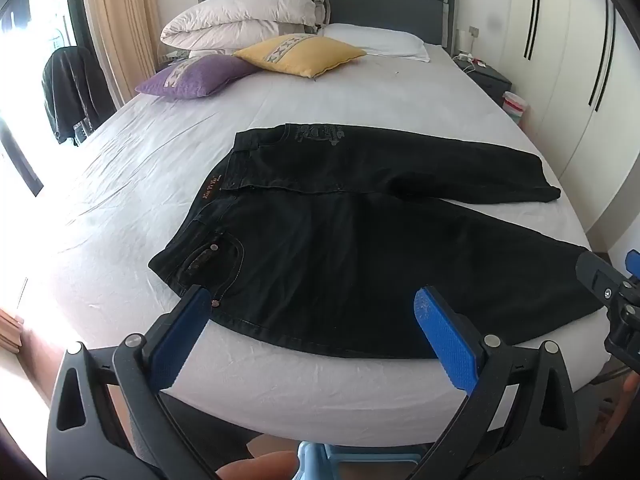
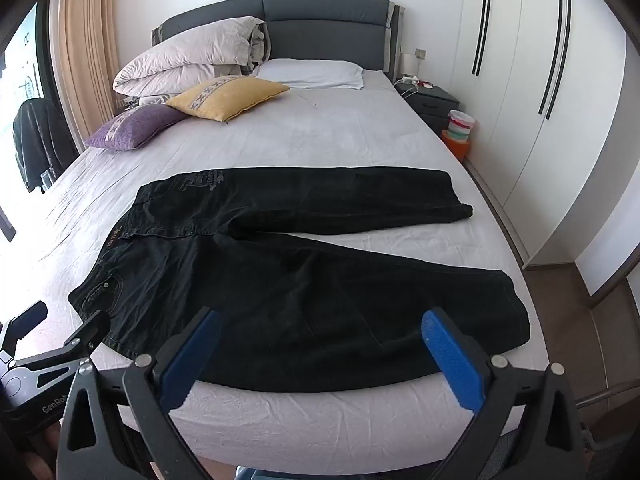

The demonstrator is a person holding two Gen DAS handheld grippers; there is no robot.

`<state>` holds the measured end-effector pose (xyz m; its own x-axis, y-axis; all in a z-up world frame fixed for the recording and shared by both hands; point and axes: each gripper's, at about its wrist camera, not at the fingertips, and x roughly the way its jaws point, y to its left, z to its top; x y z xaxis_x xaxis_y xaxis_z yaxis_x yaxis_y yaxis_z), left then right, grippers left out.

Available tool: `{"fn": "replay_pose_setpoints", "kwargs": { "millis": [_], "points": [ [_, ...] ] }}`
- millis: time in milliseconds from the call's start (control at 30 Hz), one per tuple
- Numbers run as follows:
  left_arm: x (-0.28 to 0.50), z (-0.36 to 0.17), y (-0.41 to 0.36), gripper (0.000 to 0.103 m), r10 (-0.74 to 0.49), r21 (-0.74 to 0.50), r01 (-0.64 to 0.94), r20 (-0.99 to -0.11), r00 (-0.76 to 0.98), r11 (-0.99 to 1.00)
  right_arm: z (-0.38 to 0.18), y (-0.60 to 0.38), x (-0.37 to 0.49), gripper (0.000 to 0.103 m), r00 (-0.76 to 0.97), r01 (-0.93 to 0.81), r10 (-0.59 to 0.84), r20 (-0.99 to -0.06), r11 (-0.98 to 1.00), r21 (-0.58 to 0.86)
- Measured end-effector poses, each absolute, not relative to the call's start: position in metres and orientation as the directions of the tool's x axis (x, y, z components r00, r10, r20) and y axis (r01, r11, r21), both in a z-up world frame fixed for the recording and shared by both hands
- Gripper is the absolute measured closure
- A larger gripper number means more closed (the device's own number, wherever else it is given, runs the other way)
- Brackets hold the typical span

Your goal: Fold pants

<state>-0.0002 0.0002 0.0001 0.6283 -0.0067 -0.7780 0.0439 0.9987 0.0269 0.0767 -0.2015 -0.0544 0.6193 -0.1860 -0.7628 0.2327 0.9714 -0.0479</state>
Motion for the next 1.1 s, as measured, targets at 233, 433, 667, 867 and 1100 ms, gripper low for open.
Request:
{"fn": "replay_pose_setpoints", "kwargs": {
  "millis": [233, 433, 667, 867, 1100],
  "points": [
    [0.0002, 0.0002, 0.0008, 0.000, -0.005, 0.030, 0.045, -0.778, 0.628, 0.999, -0.0547, -0.2016, 0.0770, 0.000, 0.621, 0.233, -0.192, -0.760, 0.971, -0.055],
    [0.0008, 0.0010, -0.0012, 0.000, 0.003, 0.037, 0.041, -0.778, 0.628, 0.998, -0.0554, -0.2022, 0.0770, 0.000, 0.621, 0.233, -0.190, -0.760, 0.971, -0.053],
    [-0.0002, 0.0020, -0.0002, 0.000, 0.004, 0.038, 0.040, -0.778, 0.628, 0.998, -0.0557, -0.2028, 0.0768, 0.000, 0.621, 0.233, -0.191, -0.760, 0.971, -0.054],
    [0.0014, -0.0011, 0.0050, 0.000, 0.004, 0.036, 0.038, -0.778, 0.628, 0.999, -0.0562, -0.2018, 0.0772, 0.000, 0.621, 0.233, -0.191, -0.760, 0.971, -0.054],
    [0.0017, -0.0017, 0.0070, 0.000, 0.005, 0.037, 0.038, -0.779, 0.628, 0.999, -0.0569, -0.2009, 0.0772, 0.000, 0.621, 0.233, -0.191, -0.761, 0.971, -0.053]
  ]
}}
